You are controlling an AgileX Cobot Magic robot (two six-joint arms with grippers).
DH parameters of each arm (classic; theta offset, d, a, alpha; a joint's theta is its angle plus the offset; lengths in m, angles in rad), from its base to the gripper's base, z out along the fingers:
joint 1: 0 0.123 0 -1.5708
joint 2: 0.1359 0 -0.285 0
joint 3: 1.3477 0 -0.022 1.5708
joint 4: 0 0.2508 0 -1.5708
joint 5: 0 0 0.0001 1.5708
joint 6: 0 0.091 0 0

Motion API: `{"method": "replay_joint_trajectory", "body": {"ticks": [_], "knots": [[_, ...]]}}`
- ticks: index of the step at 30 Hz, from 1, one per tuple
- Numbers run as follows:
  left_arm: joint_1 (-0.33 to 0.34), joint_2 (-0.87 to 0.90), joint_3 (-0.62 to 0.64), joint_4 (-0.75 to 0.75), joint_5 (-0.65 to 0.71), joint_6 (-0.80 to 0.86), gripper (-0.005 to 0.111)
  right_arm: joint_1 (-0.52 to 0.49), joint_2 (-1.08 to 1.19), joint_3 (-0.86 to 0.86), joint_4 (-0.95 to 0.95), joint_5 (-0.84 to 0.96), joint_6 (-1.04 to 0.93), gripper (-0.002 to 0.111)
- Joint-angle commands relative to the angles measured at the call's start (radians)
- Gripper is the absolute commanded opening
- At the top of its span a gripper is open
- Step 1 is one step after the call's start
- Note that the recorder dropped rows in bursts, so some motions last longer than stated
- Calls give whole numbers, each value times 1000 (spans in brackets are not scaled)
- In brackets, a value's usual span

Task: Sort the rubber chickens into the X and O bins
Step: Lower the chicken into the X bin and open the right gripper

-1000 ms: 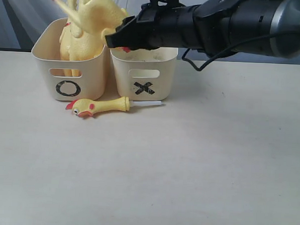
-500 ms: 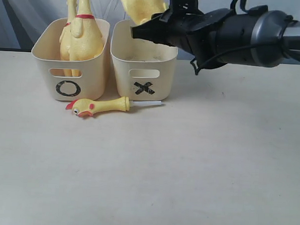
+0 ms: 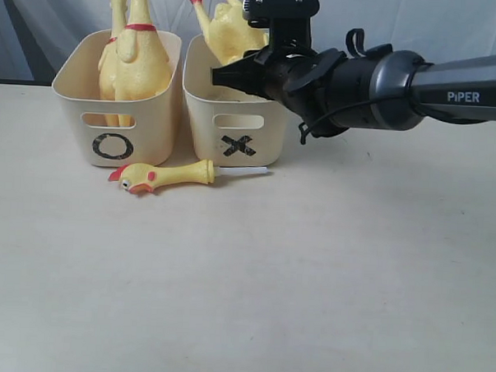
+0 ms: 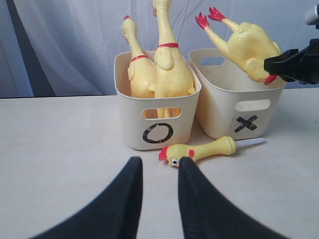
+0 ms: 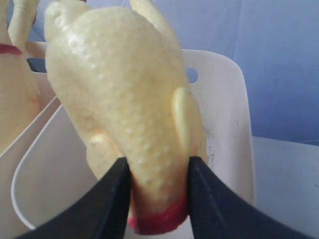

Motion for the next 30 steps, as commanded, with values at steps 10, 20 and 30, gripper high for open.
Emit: {"method": "replay_joint_trajectory", "body": {"ticks": [10,20,30], "knots": [[-1,-5,3,-2,-5,1,25,-3,7,-11,38,-16,1,13],[-1,-5,3,-2,-5,1,25,-3,7,-11,37,-16,3,27],[-1,-5,3,-2,-5,1,25,-3,7,-11,39,-16,3,38]]}}
